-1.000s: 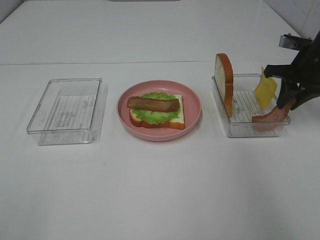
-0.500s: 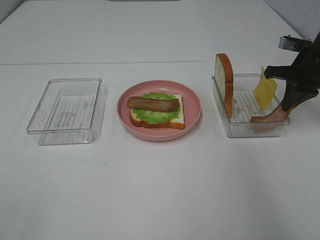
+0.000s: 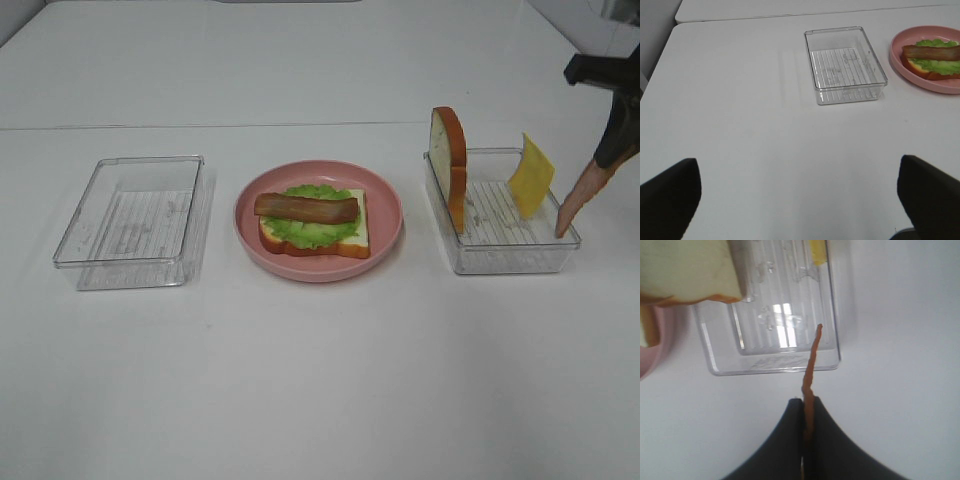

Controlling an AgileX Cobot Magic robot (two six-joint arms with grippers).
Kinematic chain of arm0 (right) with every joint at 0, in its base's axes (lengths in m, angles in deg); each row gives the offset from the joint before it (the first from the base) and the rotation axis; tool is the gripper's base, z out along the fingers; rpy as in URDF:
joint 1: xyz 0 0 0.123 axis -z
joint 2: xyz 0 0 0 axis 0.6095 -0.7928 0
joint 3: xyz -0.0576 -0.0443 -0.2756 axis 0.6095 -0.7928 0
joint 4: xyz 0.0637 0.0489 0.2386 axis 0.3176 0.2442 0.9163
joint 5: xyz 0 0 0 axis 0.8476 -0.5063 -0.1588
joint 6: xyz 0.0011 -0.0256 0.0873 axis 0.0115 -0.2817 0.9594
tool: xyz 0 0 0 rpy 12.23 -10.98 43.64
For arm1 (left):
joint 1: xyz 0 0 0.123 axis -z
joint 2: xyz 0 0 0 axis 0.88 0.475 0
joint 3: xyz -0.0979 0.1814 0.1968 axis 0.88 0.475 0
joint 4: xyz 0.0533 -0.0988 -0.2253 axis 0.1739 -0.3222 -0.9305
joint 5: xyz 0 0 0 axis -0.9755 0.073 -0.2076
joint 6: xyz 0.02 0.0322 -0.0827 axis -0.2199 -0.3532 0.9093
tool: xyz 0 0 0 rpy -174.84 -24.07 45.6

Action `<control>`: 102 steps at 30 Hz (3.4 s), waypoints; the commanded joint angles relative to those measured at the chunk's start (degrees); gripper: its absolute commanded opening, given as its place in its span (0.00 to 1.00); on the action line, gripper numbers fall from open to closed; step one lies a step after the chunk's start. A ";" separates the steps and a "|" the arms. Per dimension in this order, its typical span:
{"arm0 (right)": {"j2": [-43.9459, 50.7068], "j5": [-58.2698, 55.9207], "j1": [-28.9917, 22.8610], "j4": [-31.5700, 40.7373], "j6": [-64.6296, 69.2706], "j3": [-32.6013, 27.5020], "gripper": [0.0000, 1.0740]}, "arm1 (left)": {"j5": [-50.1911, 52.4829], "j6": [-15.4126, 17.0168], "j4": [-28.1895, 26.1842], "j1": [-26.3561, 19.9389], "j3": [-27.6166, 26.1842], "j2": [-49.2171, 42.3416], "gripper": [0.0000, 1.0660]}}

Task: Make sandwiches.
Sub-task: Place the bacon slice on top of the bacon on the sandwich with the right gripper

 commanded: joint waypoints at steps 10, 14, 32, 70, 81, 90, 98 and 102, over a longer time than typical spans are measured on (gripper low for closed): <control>10.14 1.38 -5.04 27.73 -7.96 0.23 0.00 | 0.29 0.52 -0.40 0.40 0.11 -1.03 0.94; 9.34 4.07 -10.14 29.11 -7.96 0.23 0.00 | 0.29 0.57 -0.80 0.40 0.11 -1.03 0.94; -10.14 14.09 -26.64 33.58 -7.05 14.55 0.00 | 0.29 0.57 -1.09 0.40 0.11 -1.03 0.94; -27.56 13.98 -27.22 19.65 -0.80 23.15 0.00 | 0.29 0.57 -1.09 0.40 0.11 -1.03 0.94; -27.56 13.92 -27.22 10.20 3.50 23.15 0.00 | 0.29 0.57 -1.09 0.40 0.11 -1.03 0.94; -28.02 13.69 -27.27 7.28 4.87 23.15 0.00 | 0.29 0.57 -1.09 0.40 0.11 -1.03 0.94; -28.02 13.06 -27.27 5.79 4.98 23.15 0.00 | 0.29 0.57 -1.09 0.40 0.11 -1.03 0.94; -28.02 12.95 -27.27 5.84 4.98 23.15 0.00 | 0.29 0.57 -1.09 0.40 0.11 -1.03 0.94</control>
